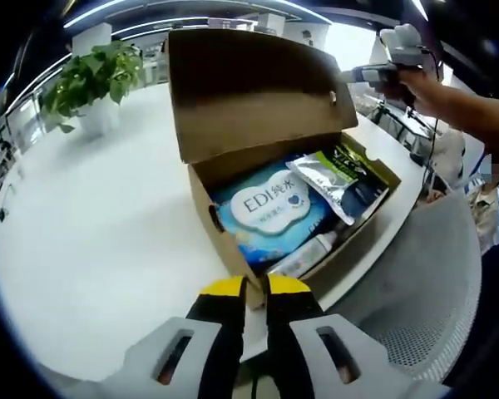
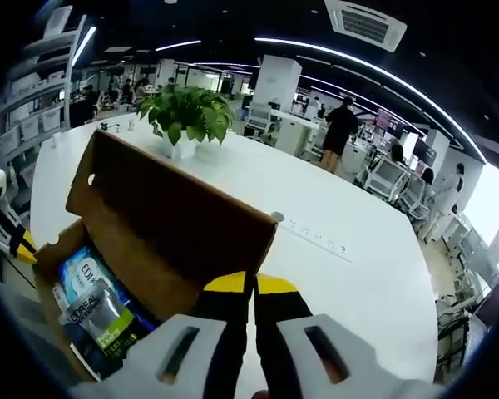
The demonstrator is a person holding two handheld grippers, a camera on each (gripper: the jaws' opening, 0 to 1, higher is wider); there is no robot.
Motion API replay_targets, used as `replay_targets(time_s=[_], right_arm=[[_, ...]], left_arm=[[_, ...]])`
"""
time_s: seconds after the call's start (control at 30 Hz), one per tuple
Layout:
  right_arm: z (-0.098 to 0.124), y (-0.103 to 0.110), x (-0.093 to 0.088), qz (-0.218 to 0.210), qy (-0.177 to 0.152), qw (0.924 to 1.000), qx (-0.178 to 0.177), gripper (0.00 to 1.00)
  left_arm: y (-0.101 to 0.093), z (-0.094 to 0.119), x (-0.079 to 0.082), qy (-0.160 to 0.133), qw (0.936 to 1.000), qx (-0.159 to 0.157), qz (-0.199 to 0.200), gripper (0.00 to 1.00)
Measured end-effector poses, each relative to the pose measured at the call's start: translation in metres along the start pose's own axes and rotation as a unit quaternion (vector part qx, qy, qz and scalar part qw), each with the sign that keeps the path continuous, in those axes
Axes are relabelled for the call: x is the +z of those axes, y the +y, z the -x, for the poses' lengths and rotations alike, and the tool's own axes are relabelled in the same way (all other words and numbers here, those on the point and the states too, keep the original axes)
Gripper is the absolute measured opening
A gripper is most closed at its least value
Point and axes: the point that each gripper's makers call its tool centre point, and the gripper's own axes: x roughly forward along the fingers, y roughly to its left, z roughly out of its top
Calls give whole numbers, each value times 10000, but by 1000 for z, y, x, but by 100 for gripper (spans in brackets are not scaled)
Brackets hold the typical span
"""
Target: Operate the shoe box by opening the lid, removing the specified soft item, and placing it in the target area until the item is outside and the box remains undamaged.
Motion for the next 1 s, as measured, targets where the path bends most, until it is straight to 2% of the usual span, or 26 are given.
replay_targets(time_s=[0.27, 0.6, 0.87, 0.93, 1.0], right_arm=[[-41, -8, -13, -79, 295, 9994, 163, 0], [-89, -6, -47, -298, 903, 9949, 327, 0], [-105, 1, -71, -375, 1367, 9889, 436, 0], [-111, 4, -84, -272, 1637, 9850, 484, 0], [-113, 4, -87, -301, 1696, 9839, 475, 0]], left_arm=[[1, 0, 0, 27, 10000, 10, 44, 5], [1, 0, 0, 8, 10000, -31, 83, 5], [1, -2, 1, 22, 9999, -71, 107, 5], [1, -2, 1, 22, 9999, -80, 144, 5], [2, -2, 2, 20, 9999, -79, 151, 5]])
